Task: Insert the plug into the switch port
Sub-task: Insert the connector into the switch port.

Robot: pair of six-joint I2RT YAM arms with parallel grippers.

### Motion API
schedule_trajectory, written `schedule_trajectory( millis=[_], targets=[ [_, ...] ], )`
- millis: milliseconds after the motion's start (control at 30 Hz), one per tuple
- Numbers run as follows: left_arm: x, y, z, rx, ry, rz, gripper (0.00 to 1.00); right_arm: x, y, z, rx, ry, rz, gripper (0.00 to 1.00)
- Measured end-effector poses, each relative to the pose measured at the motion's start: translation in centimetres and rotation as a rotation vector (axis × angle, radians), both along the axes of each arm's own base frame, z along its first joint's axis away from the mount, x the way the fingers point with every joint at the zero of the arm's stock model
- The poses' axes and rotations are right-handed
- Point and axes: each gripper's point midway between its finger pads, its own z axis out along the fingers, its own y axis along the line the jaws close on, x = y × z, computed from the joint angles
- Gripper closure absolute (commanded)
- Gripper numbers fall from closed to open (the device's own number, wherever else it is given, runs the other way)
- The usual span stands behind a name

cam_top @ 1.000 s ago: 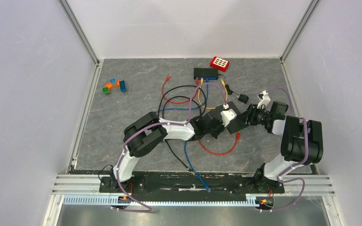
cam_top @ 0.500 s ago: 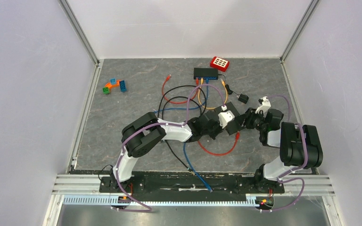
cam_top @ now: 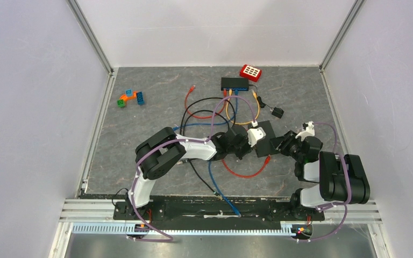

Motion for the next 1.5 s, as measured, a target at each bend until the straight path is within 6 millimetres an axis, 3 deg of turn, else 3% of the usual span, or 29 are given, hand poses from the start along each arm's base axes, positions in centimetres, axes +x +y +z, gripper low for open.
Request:
schedule_trajectory(
  millis=[300,600,900,967,1100,1133,1200,1267,1367,1500],
  targets=[
    [1.0,0.2,0.0,0.058,0.035,-0.071,0.98,0.1,-0.2,0.0,0.019,0.008,-0.049,0.59],
    [3.9,0.9,0.0,0.094,0.040,-0.085,0.96,0.3,0.3,0.1,0.072,0.007,-0.080,0.60],
    [5.5,1.7,0.1,0.132,0.038,-0.063,0.61,0.4,1.1,0.3,0.096,0.038,-0.063,0.50],
    [5.7,1.6,0.1,0.126,0.028,-0.060,0.57,0.3,2.3,0.4,0.095,0.073,0.004,0.47],
    [5.0,2.9,0.2,0.138,0.035,-0.052,0.49,0.6,3.0,0.6,0.049,0.138,0.069,0.46],
    [4.7,3.3,0.2,0.144,0.039,-0.051,0.41,0.6,2.9,0.7,0.036,0.154,0.078,0.45],
    [4.2,4.0,0.5,0.159,0.047,-0.051,0.34,0.5,2.5,0.8,-0.004,0.186,0.088,0.45],
    [3.9,4.5,1.3,0.167,0.052,-0.047,0.30,0.9,1.9,1.4,-0.058,0.195,0.097,0.44],
    [4.0,4.9,4.3,0.147,0.026,-0.029,0.28,1.9,1.0,3.6,-0.151,0.157,0.111,0.43],
    [4.7,6.2,10.9,0.075,-0.045,0.054,0.24,2.9,-0.1,8.1,-0.285,0.054,0.113,0.41]
  ],
)
